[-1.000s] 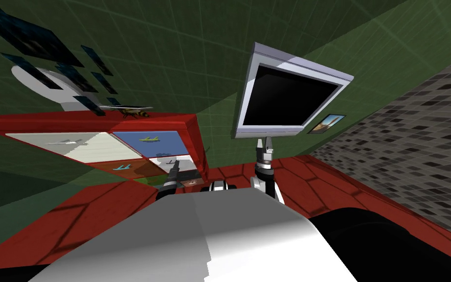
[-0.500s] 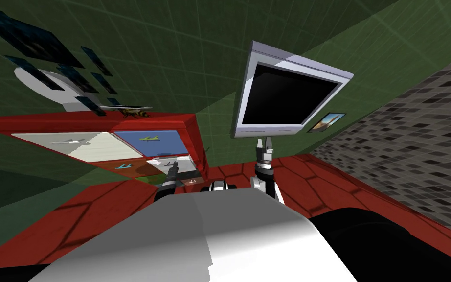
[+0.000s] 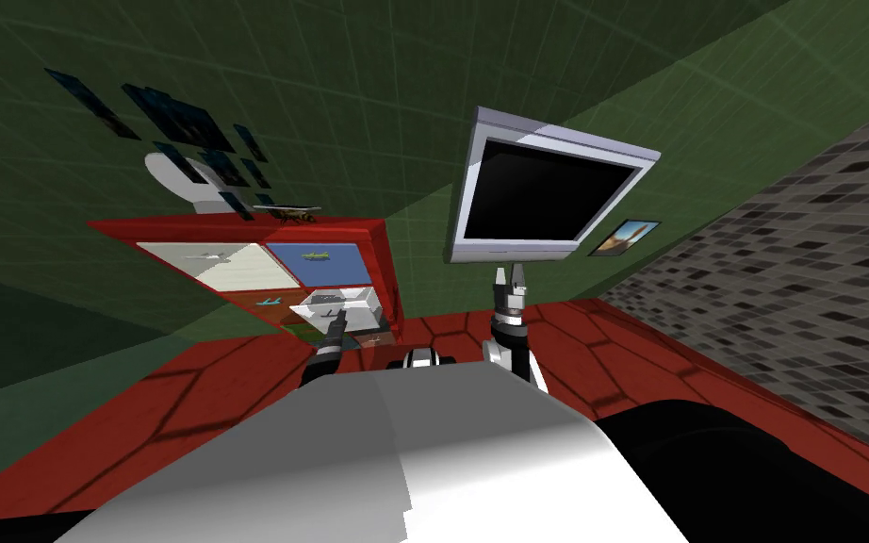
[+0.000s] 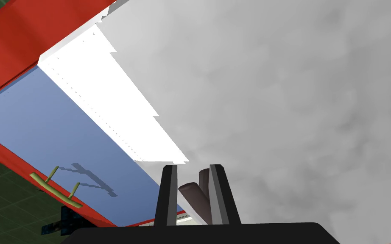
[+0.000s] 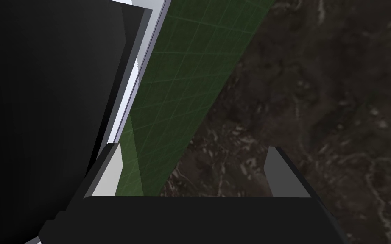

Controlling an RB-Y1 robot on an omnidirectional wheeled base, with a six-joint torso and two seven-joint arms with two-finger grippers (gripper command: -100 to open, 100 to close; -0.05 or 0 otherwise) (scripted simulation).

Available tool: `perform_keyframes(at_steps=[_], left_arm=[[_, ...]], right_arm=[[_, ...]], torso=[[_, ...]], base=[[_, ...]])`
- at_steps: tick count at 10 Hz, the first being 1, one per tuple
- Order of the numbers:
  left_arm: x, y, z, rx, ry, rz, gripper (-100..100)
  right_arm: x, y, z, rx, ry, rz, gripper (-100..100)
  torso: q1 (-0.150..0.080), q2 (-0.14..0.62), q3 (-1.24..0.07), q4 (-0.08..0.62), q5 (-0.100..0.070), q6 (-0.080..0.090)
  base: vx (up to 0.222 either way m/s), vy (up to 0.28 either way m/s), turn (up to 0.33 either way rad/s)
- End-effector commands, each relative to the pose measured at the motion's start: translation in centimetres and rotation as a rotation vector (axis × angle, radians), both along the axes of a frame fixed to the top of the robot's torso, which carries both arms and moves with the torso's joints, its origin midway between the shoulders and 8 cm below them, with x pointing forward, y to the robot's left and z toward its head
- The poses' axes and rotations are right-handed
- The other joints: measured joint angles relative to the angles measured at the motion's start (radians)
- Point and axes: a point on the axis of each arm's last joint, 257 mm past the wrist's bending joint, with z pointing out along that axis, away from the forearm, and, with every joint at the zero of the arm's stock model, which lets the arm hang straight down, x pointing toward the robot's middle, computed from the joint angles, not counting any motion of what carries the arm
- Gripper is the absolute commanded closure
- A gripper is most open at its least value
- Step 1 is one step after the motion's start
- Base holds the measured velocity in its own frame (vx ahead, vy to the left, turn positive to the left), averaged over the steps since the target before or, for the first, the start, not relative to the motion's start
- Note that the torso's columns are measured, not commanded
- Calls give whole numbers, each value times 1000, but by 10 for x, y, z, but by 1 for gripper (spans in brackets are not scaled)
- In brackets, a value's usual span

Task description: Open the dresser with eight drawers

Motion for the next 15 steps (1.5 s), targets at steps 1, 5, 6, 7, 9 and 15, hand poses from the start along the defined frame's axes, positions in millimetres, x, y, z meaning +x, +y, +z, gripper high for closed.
perform_keyframes(at_steps=[1, 5, 6, 7, 9, 15], left_arm=[[22, -5, -8, -12, 5, -40, 100], [39, -6, -17, -18, 15, -69, 100], [56, -9, -6, -14, -10, -103, 100], [59, -7, -16, -18, 7, -100, 100], [75, -9, -6, -13, -12, -131, 100], [108, 5, 12, -6, -17, -146, -100]], right_arm=[[0, 0, 0, 0, 0, 0, 0], [0, 0, 0, 0, 0, 0, 0], [0, 0, 0, 0, 0, 0, 0], [0, 0, 0, 0, 0, 0, 0], [0, 0, 0, 0, 0, 0, 0], [0, 0, 0, 0, 0, 0, 0]], torso=[[-1, 1, 0, 0, 0, 1], [-3, 2, 1, -1, 1, 4], [-1, 0, 0, -3, 3, 4], [-1, 1, 0, -3, 3, 3], [0, -3, -1, -4, 3, 5], [-1, 3, 1, 1, -1, 1]], base=[[-70, -62, 103], [-52, -30, 57], [-89, -53, 150], [-88, -51, 99], [-55, -39, 66], [-63, -37, 50]])
